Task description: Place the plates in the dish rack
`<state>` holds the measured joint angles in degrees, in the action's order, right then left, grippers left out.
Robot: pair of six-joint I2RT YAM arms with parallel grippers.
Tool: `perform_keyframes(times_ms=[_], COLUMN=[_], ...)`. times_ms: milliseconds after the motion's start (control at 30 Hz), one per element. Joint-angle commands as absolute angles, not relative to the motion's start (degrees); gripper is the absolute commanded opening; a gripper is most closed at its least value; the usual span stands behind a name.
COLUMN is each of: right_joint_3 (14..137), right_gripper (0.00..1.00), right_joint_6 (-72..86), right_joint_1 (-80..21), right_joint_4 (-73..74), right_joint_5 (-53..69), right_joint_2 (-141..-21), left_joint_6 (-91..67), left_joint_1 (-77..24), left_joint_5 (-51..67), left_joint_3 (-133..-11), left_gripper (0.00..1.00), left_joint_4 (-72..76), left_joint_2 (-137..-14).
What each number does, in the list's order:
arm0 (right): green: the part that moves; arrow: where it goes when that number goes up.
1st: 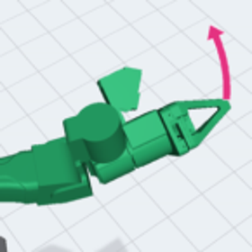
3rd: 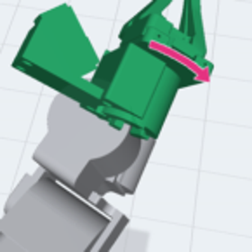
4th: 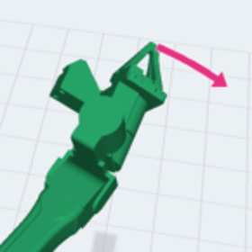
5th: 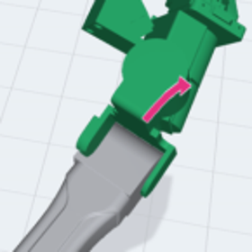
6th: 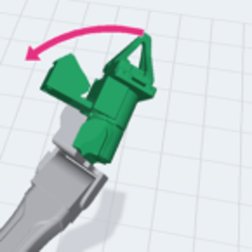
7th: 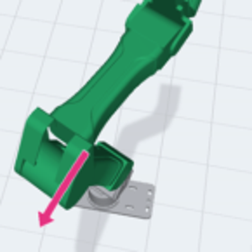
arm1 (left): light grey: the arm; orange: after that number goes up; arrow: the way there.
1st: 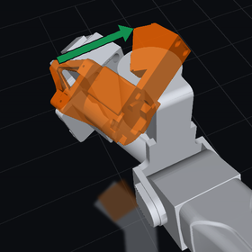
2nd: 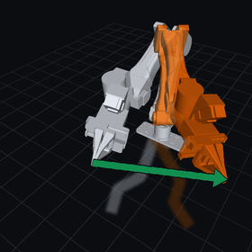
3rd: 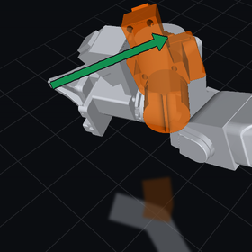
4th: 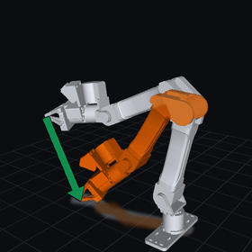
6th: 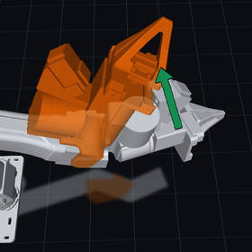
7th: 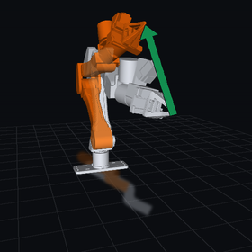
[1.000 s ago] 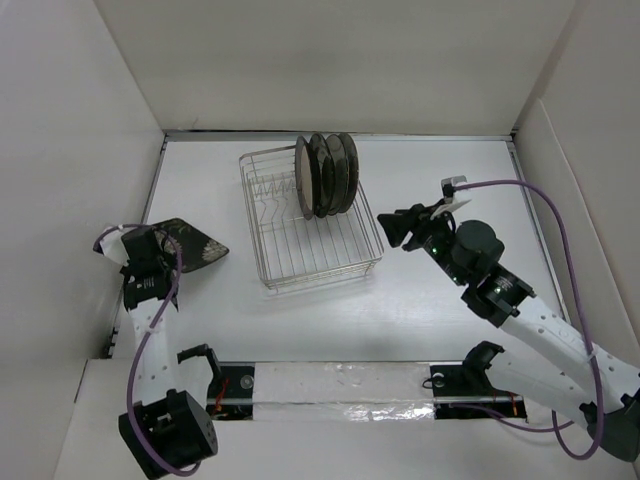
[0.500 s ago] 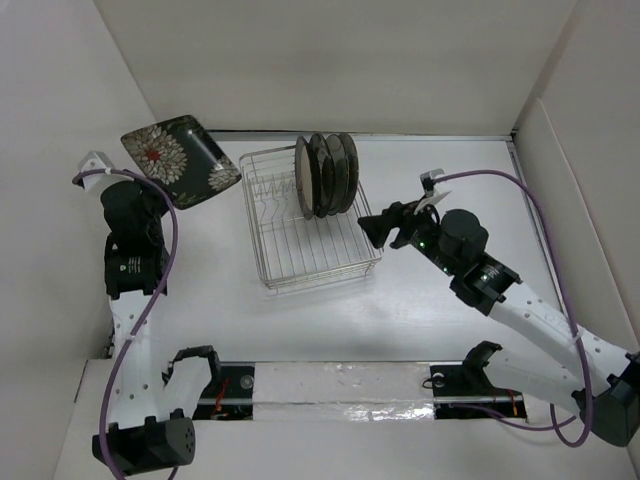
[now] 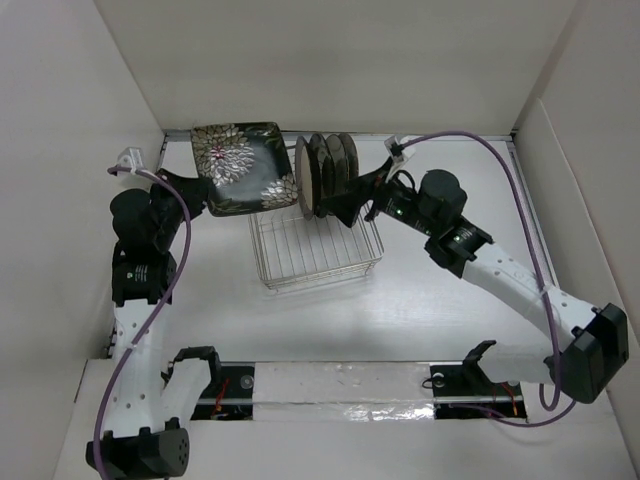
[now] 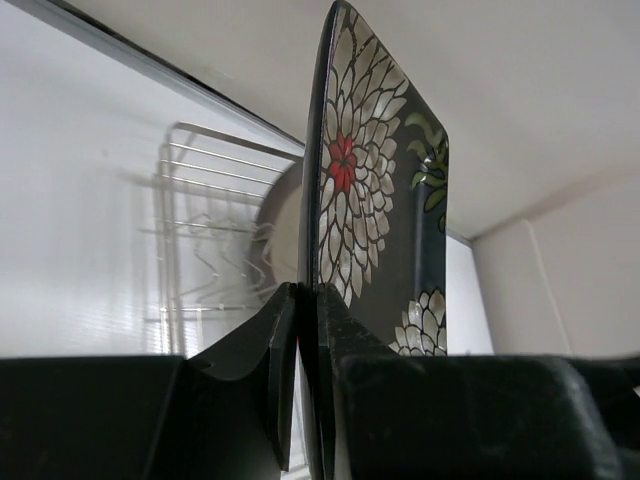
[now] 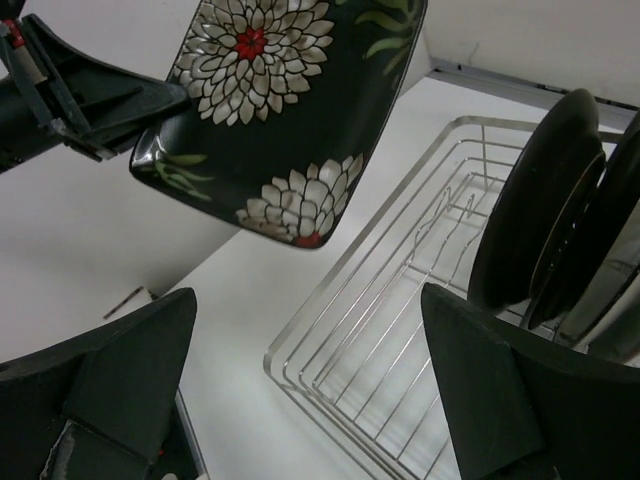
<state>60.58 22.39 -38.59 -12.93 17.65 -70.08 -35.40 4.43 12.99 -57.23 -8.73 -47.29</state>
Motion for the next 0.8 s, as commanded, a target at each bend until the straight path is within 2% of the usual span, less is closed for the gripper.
perform_keyframes(times_ms=[0,367,533,633,667,700,767], right_joint_3=[64.5,70.5,70.0,69.7,69.5,69.5,69.3], right_gripper=[0.99,0.99,0.94,0.84,0.74,0.67,0.37], right_joint_6=[22.8,27.2,30.0,32.4,33.9,34.7,35.9], right_joint_1=[-38.1,-37.6,-37.6,-37.6,-37.6,-37.6,-37.6], right_joint_4=[-17.0,-19.4,-23.5,-26.0,-27.9,-28.8,-30.2], right_joint_5=[21.6,24.2,25.0,25.9,27.0,27.2,26.7], right_joint_2=[-72.8,-82.3,-83.8,-84.9,-85.1,-85.3,-85.3], left_joint_6=[-42.2,-45.9,-48.2,-49.0,-49.4,-49.5,-49.0], left_joint_1=[3.6,1.6,1.6,1.6,1.6,1.6,1.6], left_joint_5=[23.0,32.1,35.0,36.0,36.2,36.5,36.7], left_joint_3=[-57.2,-53.2,-50.0,-47.8,-47.0,-46.2,-44.5], left_gripper=[0.00,0.00,0.00,0.00,0.00,0.00,0.00], left_joint_4=[9.3,13.4,16.6,18.6,19.3,19.9,20.5], left_joint_2=[-43.3,-41.7,-41.3,-41.7,-41.7,-41.8,-42.2])
